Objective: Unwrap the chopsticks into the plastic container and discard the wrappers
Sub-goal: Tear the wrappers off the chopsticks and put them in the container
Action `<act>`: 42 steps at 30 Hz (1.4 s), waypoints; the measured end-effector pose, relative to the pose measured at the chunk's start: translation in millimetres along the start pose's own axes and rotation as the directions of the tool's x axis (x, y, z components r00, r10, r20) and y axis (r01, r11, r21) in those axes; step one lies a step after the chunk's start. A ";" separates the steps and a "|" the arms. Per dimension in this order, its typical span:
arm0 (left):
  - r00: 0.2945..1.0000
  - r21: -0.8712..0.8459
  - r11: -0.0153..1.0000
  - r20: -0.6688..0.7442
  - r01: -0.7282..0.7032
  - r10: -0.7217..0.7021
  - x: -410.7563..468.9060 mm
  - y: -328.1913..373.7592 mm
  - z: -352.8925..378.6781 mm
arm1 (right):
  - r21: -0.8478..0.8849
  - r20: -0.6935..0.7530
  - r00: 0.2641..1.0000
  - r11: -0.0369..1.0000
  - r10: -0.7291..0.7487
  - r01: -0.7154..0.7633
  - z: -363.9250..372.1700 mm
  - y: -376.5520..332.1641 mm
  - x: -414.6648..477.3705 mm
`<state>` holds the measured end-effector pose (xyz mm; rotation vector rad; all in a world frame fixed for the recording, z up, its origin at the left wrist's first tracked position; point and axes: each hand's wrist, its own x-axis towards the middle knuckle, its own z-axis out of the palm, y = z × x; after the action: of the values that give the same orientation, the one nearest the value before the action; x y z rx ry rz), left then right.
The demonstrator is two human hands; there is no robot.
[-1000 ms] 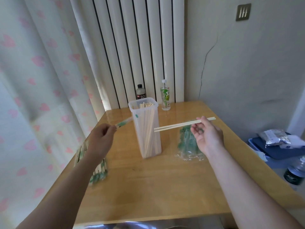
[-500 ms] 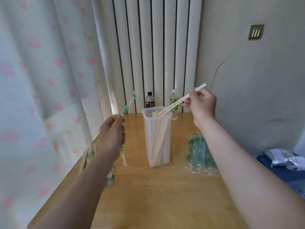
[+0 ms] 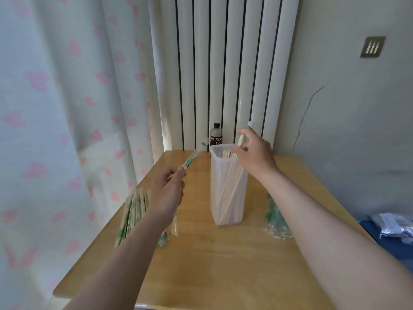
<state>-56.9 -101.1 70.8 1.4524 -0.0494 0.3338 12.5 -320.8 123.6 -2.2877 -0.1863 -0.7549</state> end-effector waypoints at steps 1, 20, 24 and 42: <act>1.000 0.001 1.000 0.005 0.001 -0.001 -0.1 -1.2 0.2 | -0.017 0.012 1.000 1.000 -0.015 0.015 0.5 0.0 1.0; 0.990 0.025 0.998 0.131 0.052 -0.055 -12.6 -9.7 35.3 | 0.045 -0.128 0.963 0.968 -0.239 0.246 -15.3 8.0 -18.9; 0.979 0.026 0.998 0.197 0.050 -0.054 -21.3 -10.5 64.9 | 0.220 -0.086 0.984 0.960 -0.158 0.174 -29.8 9.3 -38.6; 0.935 0.429 0.902 0.297 0.052 -0.195 -4.8 -60.4 214.6 | 0.023 -0.105 0.798 0.804 0.593 -0.594 -86.0 215.2 -116.7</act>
<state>-10.2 -316.8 38.5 1.9178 -0.1667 -0.0190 -51.1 -528.0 -19.2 -2.1197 0.5731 -0.5340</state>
